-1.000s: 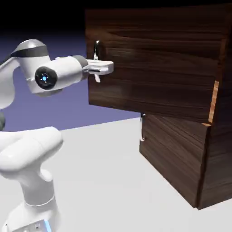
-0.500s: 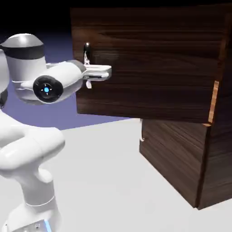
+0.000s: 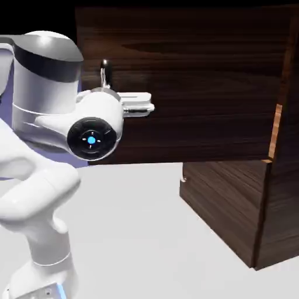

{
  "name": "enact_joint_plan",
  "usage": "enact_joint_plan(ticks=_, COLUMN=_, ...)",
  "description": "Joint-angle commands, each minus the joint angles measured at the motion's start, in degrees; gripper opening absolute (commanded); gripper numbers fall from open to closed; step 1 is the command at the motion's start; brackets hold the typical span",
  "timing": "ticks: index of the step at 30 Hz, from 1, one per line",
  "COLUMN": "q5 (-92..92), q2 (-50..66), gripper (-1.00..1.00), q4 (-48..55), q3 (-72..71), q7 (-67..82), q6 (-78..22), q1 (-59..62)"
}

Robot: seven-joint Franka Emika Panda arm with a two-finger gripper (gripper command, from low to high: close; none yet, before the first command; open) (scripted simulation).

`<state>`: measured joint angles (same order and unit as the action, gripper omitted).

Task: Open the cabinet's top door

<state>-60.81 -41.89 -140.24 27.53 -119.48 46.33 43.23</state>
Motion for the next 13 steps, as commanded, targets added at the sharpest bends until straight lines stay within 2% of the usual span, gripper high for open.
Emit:
enact_joint_plan(ticks=1, q5=1.05, q2=2.07, gripper=-1.0, q4=1.83, q3=1.21, q7=1.09, q6=-1.39, q1=-1.14)
enact_joint_plan(ticks=13, q5=9.95, q2=26.66, gripper=-1.0, q4=24.93, q3=14.58, q7=16.02, q6=-19.48, q1=-12.9)
